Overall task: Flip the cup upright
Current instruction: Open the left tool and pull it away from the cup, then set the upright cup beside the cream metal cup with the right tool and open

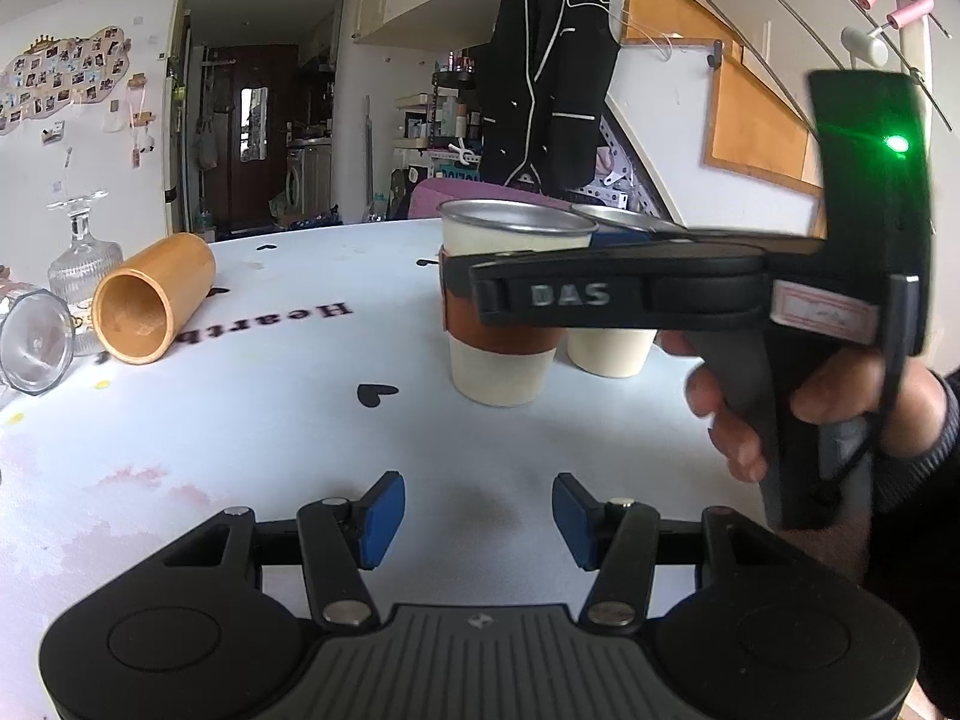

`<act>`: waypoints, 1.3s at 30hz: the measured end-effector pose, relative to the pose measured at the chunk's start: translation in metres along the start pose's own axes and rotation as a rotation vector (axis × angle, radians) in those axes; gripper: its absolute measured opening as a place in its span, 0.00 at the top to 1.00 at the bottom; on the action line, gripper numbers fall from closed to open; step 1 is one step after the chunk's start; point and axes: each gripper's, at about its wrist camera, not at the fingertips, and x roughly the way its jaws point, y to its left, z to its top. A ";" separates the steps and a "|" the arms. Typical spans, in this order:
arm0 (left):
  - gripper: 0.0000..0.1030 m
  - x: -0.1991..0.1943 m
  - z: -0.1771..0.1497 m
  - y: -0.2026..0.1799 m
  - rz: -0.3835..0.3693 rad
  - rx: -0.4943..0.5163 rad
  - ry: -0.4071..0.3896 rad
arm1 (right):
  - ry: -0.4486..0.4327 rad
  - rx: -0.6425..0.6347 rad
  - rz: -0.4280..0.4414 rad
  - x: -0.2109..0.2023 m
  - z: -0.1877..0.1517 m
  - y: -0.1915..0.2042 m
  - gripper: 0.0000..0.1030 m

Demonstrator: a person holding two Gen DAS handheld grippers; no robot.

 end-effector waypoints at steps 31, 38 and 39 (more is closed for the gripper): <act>0.00 -0.111 0.011 0.009 0.360 -0.132 -0.163 | 0.029 0.114 -0.112 -0.136 -0.005 -0.012 0.00; 0.00 -0.113 0.005 0.006 0.381 -0.127 -0.153 | 0.015 0.097 -0.112 -0.148 -0.004 -0.008 0.00; 0.00 -0.114 0.005 0.006 0.383 -0.126 -0.153 | 0.012 0.094 -0.110 -0.149 -0.004 -0.007 0.00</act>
